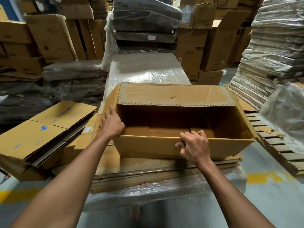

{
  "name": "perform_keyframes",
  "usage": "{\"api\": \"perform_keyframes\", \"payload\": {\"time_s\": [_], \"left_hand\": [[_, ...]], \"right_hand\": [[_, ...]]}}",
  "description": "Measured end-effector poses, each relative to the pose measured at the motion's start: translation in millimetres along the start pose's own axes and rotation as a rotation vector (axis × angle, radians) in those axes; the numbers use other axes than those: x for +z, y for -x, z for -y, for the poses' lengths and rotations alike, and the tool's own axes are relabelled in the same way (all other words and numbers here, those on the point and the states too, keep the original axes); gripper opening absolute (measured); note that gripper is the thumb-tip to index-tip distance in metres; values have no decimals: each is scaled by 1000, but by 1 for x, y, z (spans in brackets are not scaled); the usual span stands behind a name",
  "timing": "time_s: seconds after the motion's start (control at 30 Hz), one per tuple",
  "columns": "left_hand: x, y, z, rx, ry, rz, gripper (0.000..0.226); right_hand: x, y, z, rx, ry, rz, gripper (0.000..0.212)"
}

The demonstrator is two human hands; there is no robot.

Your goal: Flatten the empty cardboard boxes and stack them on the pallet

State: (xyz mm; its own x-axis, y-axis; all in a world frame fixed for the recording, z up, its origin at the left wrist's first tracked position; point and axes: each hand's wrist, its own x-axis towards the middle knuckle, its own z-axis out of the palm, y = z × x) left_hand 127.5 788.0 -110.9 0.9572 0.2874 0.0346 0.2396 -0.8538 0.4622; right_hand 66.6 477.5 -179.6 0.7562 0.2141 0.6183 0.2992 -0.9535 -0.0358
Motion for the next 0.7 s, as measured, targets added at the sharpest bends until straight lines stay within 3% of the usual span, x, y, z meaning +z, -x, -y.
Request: {"api": "perform_keyframes", "payload": {"time_s": [0.1,0.23,0.43,0.53,0.63,0.7], "left_hand": [[6,2,1,-14,137,-87,64],[9,1,7,-13,126,-106,59],[12,7,7,12,112,-94,63],[18,17,10,-39,126,-57,74],[29,29,16,-56,80,-78,84],[30,32,18,-59,81,-98,85]], "right_hand": [[1,-1,2,-13,-6,-18,22],[3,-4,2,-17,7,4,24],[-8,-13,1,79,-85,166,73],[-21,-24,0,238,-230,221,68],[-31,-43,0,341,-155,460,48],[-29,-58,3,382,-244,578,41]]}}
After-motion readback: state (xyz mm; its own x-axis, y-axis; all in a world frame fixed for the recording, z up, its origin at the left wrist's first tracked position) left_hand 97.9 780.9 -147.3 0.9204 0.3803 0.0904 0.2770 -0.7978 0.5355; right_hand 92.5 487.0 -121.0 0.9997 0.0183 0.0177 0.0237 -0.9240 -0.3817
